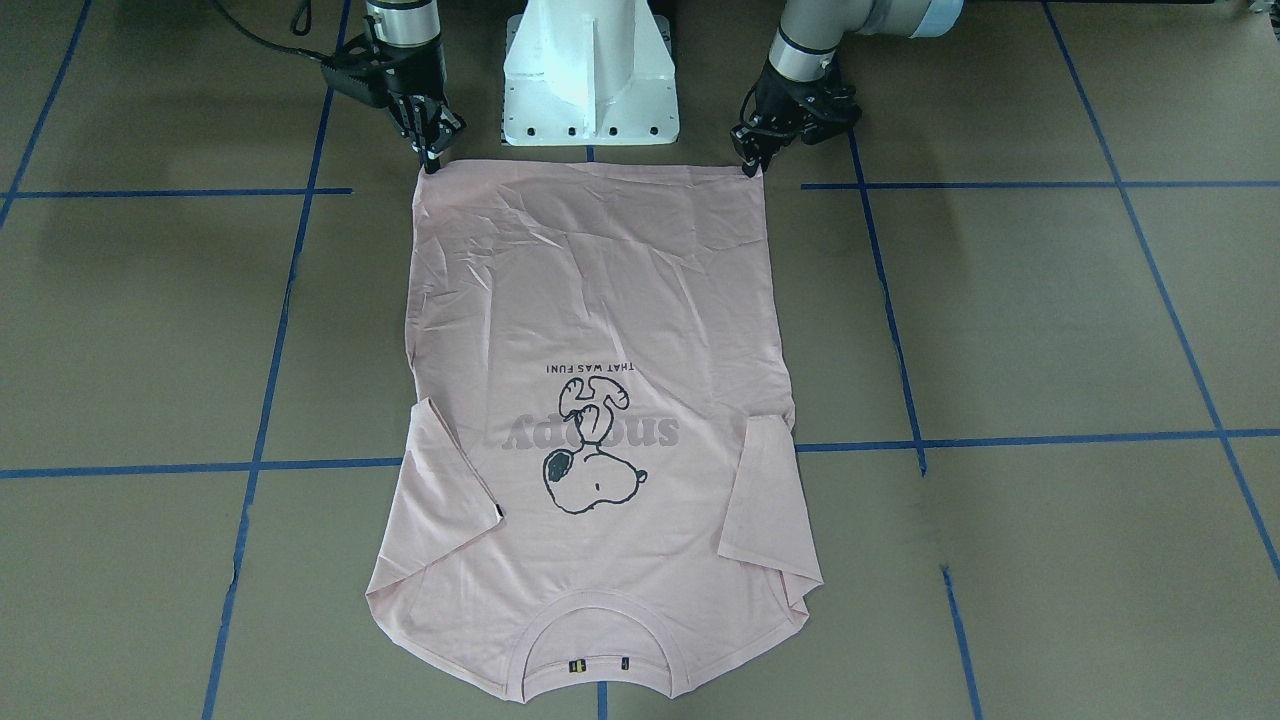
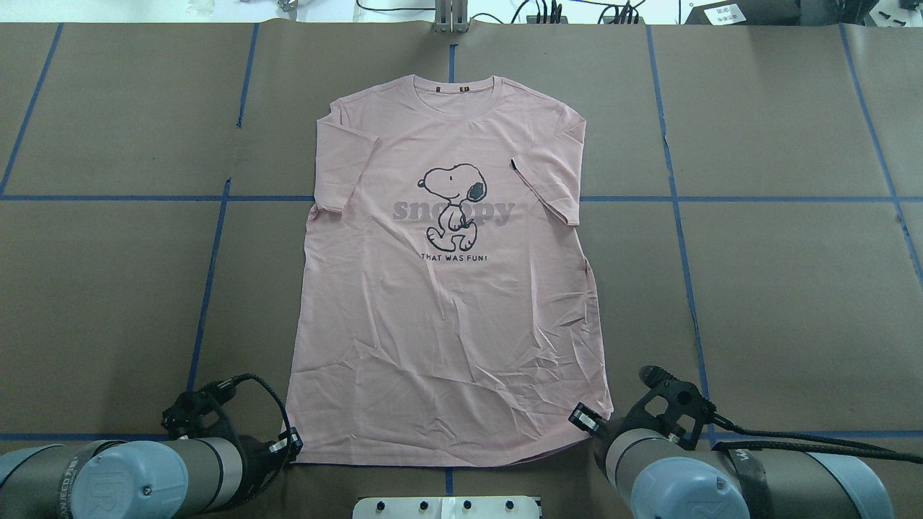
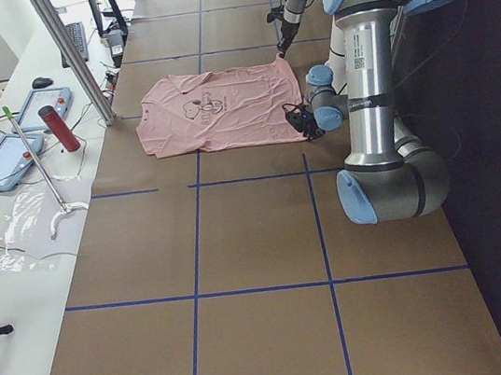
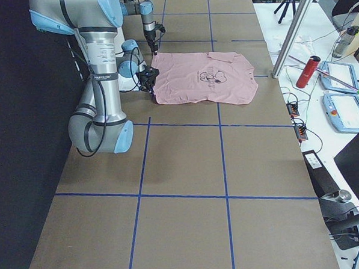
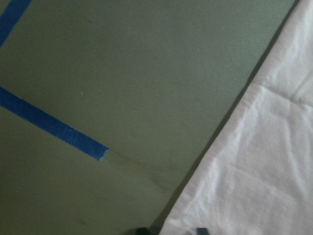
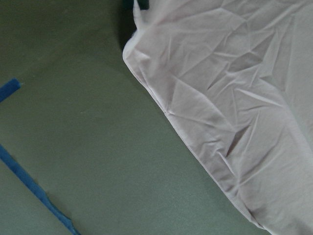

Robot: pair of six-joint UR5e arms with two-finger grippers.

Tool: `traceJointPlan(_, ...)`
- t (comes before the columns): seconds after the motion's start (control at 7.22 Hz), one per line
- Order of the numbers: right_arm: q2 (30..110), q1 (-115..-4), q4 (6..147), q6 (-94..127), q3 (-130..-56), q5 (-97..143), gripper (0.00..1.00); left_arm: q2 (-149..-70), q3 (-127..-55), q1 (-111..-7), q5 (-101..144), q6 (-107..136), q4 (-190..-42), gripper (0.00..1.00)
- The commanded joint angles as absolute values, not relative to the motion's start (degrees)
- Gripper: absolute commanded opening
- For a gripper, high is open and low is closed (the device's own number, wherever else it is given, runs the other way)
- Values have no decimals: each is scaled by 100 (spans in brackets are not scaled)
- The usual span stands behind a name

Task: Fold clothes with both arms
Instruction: 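Grasp both hem corners with the left and right grippers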

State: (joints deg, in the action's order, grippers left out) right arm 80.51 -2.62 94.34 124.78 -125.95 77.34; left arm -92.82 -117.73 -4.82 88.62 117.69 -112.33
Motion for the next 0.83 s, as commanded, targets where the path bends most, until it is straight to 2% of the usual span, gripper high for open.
traceJointPlan(0.0, 8051, -264, 9431, 12472, -12595, 7734, 0, -9290, -11821, -483, 8868, 11769, -11232, 0)
traceJointPlan(0.28, 8094, -290, 9431, 12472, -12908, 7734, 0, -9299, -12372, -492, 8851, 11821, -11084, 0)
traceJointPlan(0.69, 8437, -246, 9683, 12480, -13971, 7778, 0, -9299, -13778, -492, 8912, 11883, -10110, 0)
